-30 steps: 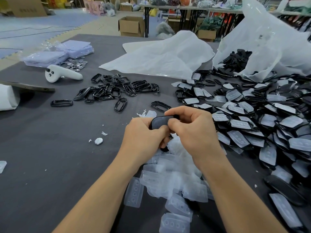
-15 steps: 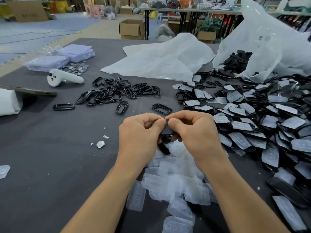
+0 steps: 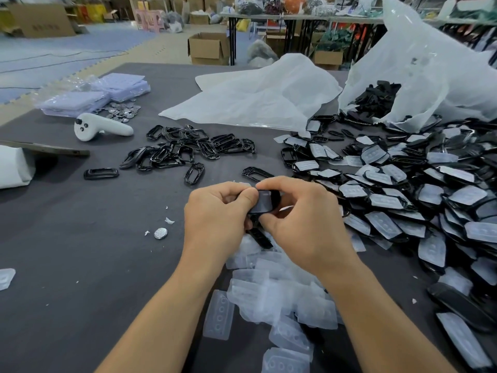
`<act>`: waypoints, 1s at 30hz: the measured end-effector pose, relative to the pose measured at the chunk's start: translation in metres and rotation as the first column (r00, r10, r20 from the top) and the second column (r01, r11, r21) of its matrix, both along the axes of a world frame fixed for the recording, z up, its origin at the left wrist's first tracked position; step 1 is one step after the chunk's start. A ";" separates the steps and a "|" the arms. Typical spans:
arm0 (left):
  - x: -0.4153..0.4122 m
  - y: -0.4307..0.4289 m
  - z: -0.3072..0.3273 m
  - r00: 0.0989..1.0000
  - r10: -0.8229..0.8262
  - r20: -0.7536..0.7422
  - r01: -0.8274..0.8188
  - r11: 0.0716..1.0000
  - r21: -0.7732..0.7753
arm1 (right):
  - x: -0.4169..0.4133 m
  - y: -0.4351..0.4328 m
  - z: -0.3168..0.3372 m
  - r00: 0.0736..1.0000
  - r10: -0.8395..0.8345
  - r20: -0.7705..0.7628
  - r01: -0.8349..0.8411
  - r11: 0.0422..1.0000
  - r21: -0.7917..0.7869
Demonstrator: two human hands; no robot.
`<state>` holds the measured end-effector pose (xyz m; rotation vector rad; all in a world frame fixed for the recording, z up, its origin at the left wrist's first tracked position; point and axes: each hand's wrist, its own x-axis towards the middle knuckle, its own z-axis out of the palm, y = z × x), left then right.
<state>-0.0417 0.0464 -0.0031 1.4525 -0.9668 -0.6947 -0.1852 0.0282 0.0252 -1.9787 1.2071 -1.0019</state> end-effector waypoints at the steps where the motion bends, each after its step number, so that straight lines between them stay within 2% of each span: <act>1: 0.000 0.000 0.000 1.000 -0.013 0.005 0.013 1.000 0.007 | -0.001 -0.001 0.000 1.000 -0.018 -0.007 0.018 1.000 -0.004; 4: 0.001 0.002 0.000 0.997 -0.002 -0.083 0.001 1.000 -0.009 | -0.011 -0.008 0.004 0.993 -0.110 -0.046 0.109 0.994 -0.010; 6: 0.005 0.001 0.001 0.994 0.062 -0.094 -0.062 0.998 -0.004 | -0.024 -0.017 0.008 0.966 -0.239 -0.099 0.235 0.971 -0.051; 10: 0.016 0.000 -0.001 0.977 0.212 0.033 -0.213 0.977 0.029 | -0.054 -0.035 0.010 0.845 -0.500 -0.190 0.498 0.865 -0.063; 13: 0.019 0.000 -0.003 0.947 0.279 0.160 -0.291 0.955 0.054 | -0.060 -0.037 0.009 0.786 -0.568 -0.247 0.570 0.819 -0.069; 16: 0.022 -0.002 -0.006 0.935 0.278 0.220 -0.301 0.951 0.076 | -0.042 -0.029 0.005 0.845 -0.478 -0.239 0.466 0.878 -0.106; 20: 0.023 -0.006 -0.007 0.920 0.242 0.310 -0.290 0.950 0.119 | -0.003 -0.012 -0.009 0.945 -0.182 -0.272 0.156 0.981 -0.115; 23: 0.029 -0.014 -0.009 0.875 0.207 0.437 -0.288 0.949 0.128 | 0.016 -0.002 -0.022 0.940 -0.039 -0.340 0.001 0.994 -0.111; 25: 0.039 -0.021 -0.011 0.845 0.205 0.494 -0.303 0.945 0.126 | 0.021 0.001 -0.029 0.919 -0.003 -0.394 -0.047 0.992 -0.119; 28: 0.057 -0.028 -0.013 0.798 0.216 0.563 -0.335 0.935 0.116 | 0.020 0.000 -0.030 0.930 -0.022 -0.366 -0.010 0.996 -0.086; 30: 0.068 -0.034 -0.014 0.737 0.137 0.662 -0.308 0.940 0.148 | 0.019 -0.001 -0.028 0.932 -0.042 -0.359 0.005 0.995 -0.105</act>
